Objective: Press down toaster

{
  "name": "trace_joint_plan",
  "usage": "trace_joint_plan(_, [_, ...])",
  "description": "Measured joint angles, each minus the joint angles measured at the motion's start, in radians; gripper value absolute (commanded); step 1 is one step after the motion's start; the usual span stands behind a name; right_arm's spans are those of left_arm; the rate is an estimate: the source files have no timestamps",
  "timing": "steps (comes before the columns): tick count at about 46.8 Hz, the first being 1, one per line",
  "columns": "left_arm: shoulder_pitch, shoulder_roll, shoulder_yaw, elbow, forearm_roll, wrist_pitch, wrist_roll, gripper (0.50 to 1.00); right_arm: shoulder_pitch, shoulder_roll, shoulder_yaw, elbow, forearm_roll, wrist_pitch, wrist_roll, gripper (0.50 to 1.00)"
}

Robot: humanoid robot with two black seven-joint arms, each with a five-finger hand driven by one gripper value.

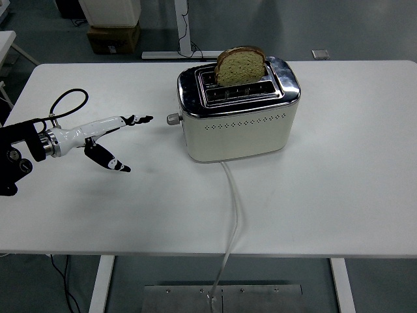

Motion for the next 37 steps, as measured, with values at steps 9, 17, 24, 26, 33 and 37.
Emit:
trace_joint_plan(9, [-0.011,0.003,0.000,0.000,-0.174,0.003,0.000,1.000,0.000,0.000,0.000,0.000,0.000,0.000,0.000,1.000])
trace_joint_plan(17, [-0.002,-0.010,-0.006,0.020,-0.354,0.027,0.000,1.000,0.000,0.000,0.000,0.000,0.000,0.000,0.000,1.000])
trace_joint_plan(24, [-0.003,-0.024,-0.009,0.025,-0.476,0.052,0.000,1.000,0.000,0.000,0.000,0.000,0.000,0.000,0.000,1.000])
trace_joint_plan(26, [-0.005,-0.028,-0.015,0.026,-0.511,0.053,0.000,1.000,0.000,0.000,0.000,0.000,0.000,0.000,0.000,1.000])
trace_joint_plan(33, [-0.004,-0.046,-0.039,0.057,-0.641,0.053,0.000,1.000,0.000,0.000,0.000,0.000,0.000,0.000,0.000,0.998])
trace_joint_plan(37, [-0.003,-0.075,-0.049,0.090,-0.700,0.051,-0.001,1.000,0.000,0.000,0.000,0.000,0.000,0.000,0.000,1.000])
